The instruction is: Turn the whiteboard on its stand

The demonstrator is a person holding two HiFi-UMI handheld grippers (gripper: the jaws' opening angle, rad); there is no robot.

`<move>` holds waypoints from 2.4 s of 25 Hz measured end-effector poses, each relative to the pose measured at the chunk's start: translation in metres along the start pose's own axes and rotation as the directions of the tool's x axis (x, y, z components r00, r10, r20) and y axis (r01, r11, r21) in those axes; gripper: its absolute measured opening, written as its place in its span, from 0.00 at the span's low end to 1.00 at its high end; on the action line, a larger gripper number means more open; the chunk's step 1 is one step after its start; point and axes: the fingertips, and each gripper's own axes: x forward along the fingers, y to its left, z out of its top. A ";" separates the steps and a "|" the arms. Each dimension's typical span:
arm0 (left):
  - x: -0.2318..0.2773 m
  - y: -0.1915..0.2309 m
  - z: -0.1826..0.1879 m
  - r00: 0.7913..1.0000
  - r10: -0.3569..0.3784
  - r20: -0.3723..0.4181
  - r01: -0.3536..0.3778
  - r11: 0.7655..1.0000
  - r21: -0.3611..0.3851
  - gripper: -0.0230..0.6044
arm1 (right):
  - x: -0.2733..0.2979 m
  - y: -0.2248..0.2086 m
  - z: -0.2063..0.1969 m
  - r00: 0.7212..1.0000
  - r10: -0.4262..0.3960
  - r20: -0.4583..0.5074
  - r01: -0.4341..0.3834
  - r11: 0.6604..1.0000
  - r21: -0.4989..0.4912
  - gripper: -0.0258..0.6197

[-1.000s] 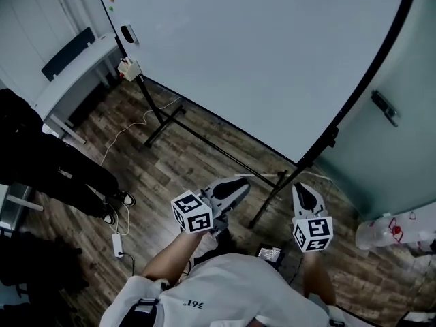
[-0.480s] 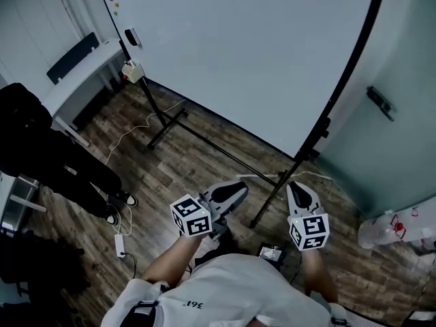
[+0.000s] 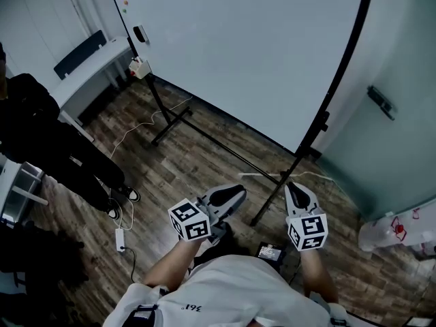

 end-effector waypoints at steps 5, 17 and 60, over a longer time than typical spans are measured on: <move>-0.018 -0.007 -0.001 1.000 0.019 0.005 -0.019 1.000 0.011 0.13 | -0.001 0.019 -0.002 0.999 0.032 -0.003 -0.032 0.999 -0.001 0.12; -0.056 0.011 0.015 1.000 0.018 0.005 -0.018 1.000 0.007 0.13 | 0.022 0.063 0.015 0.999 0.048 0.009 -0.048 0.999 0.017 0.12; -0.119 0.057 0.044 0.999 -0.047 -0.022 0.047 0.999 -0.003 0.13 | 0.047 0.115 0.034 0.999 -0.051 -0.001 0.051 0.997 0.064 0.10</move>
